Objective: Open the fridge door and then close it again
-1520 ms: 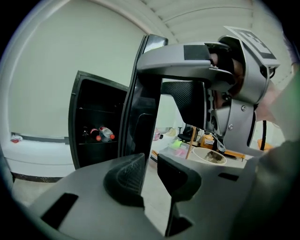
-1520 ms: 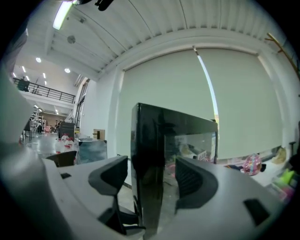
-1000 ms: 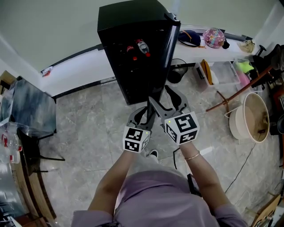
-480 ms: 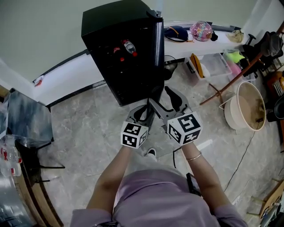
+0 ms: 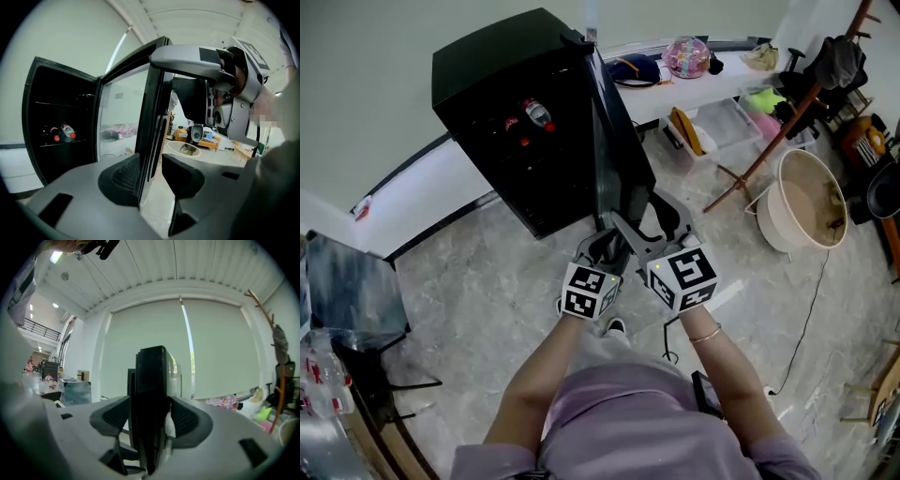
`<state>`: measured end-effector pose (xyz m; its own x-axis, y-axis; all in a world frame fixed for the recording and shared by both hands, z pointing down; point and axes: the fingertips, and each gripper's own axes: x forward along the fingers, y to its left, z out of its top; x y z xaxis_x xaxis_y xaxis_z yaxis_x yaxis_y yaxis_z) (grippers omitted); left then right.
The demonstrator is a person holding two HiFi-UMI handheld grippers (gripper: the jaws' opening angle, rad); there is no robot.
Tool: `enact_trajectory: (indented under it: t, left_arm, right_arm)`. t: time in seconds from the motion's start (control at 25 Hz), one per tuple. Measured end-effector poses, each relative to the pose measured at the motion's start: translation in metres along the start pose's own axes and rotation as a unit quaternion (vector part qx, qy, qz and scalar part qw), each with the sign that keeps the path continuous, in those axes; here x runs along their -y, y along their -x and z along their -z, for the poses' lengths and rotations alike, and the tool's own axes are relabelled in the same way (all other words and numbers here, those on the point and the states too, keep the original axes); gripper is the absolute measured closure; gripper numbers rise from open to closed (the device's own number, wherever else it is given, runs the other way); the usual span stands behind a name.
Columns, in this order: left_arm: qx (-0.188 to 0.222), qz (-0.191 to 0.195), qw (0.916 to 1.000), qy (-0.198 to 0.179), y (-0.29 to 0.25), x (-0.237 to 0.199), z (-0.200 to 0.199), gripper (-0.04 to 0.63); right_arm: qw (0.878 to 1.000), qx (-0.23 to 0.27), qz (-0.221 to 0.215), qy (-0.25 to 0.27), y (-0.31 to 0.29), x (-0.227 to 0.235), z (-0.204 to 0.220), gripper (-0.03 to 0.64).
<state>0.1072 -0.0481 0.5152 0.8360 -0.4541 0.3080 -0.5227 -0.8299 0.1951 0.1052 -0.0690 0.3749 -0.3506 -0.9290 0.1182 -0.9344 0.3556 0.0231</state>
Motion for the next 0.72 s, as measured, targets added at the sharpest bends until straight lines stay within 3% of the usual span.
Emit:
enact_trajectory:
  t: [0.4,0.72]
  left_arm:
    - [-0.015,0.063,0.9975,-0.028,-0.035,0.031,-0.011,0.459]
    - [-0.005,0.064,0.9978,-0.018,-0.057,0.014,-0.035,0.459]
  right_arm:
    - [0.996,-0.011,0.089,0.025,0.026,0.066,0.004,0.394]
    - [0.988,-0.001,0.154,-0.021,0.048,0.125,0.010,0.414]
